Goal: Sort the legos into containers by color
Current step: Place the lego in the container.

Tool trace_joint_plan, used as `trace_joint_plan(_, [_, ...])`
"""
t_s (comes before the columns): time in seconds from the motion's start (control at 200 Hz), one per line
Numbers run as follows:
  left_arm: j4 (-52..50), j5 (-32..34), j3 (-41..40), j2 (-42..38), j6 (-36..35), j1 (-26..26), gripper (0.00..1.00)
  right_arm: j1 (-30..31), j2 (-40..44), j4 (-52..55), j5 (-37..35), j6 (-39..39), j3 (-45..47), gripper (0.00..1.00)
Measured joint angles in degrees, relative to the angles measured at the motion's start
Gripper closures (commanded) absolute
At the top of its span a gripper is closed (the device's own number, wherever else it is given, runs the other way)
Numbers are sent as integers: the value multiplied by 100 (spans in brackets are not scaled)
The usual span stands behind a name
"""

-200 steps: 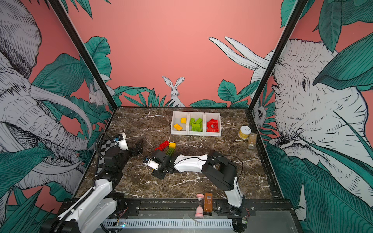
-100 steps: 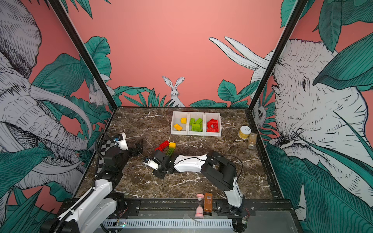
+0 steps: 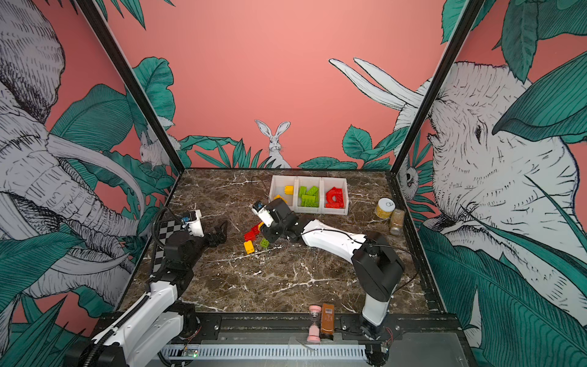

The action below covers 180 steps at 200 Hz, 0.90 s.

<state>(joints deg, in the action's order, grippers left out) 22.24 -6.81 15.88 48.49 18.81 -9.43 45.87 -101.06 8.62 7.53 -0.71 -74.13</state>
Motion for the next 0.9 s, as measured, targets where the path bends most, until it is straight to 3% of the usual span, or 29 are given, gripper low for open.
trace_joint_plan(0.31, [37,-411,125,203,-46,0,1,-1231,-984,219,87,146,-1403,69])
trace_joint_plan(0.9, [136,-756,214,514,-168,-83,1,-1613,-2535,874,348,236,-3346,67])
